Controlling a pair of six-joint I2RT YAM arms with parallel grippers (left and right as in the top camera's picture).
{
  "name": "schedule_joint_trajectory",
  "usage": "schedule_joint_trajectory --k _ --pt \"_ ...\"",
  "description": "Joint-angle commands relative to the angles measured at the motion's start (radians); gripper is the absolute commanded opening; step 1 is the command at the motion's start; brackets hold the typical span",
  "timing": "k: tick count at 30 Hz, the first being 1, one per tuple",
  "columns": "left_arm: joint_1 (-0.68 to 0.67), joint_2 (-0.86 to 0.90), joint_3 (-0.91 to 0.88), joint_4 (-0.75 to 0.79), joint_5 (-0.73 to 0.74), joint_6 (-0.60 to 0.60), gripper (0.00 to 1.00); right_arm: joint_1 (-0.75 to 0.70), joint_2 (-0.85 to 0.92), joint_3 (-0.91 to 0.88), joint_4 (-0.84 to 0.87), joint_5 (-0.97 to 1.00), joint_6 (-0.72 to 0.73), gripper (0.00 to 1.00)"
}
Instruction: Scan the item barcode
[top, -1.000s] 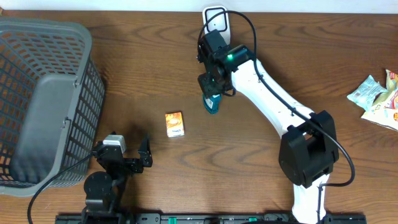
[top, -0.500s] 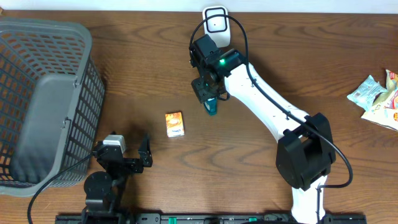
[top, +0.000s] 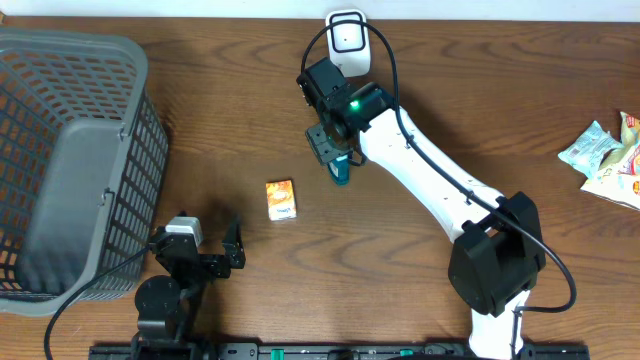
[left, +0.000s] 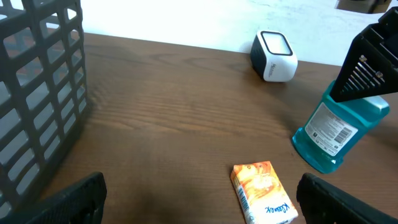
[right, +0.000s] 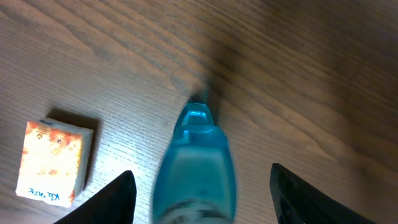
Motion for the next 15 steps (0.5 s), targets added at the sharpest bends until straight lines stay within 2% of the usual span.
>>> schedule_joint_trajectory --k 1,3,4,6,15 --pt "0.002 -0.001 -0.014 -0.031 0.013 0.017 0.98 0.003 -0.026 -0.003 -0.003 0.018 0.055 0.64" --pt "0.002 -0.001 -0.014 -0.031 0.013 0.017 0.98 0.003 -0.026 -0.003 -0.012 0.018 0.086 0.64" --pt "0.002 -0.001 -0.014 -0.031 0.013 0.017 0.98 0.003 -0.026 -0.003 -0.018 0.018 0.109 0.69" --pt "0.002 -0.001 -0.014 -0.031 0.013 0.017 0.98 0.004 -0.026 -0.003 -0.032 0.018 0.16 0.98" --pt "0.002 -0.001 -0.014 -0.031 0.013 0.017 0.98 0.003 -0.021 -0.006 0.001 0.029 0.204 0.99"
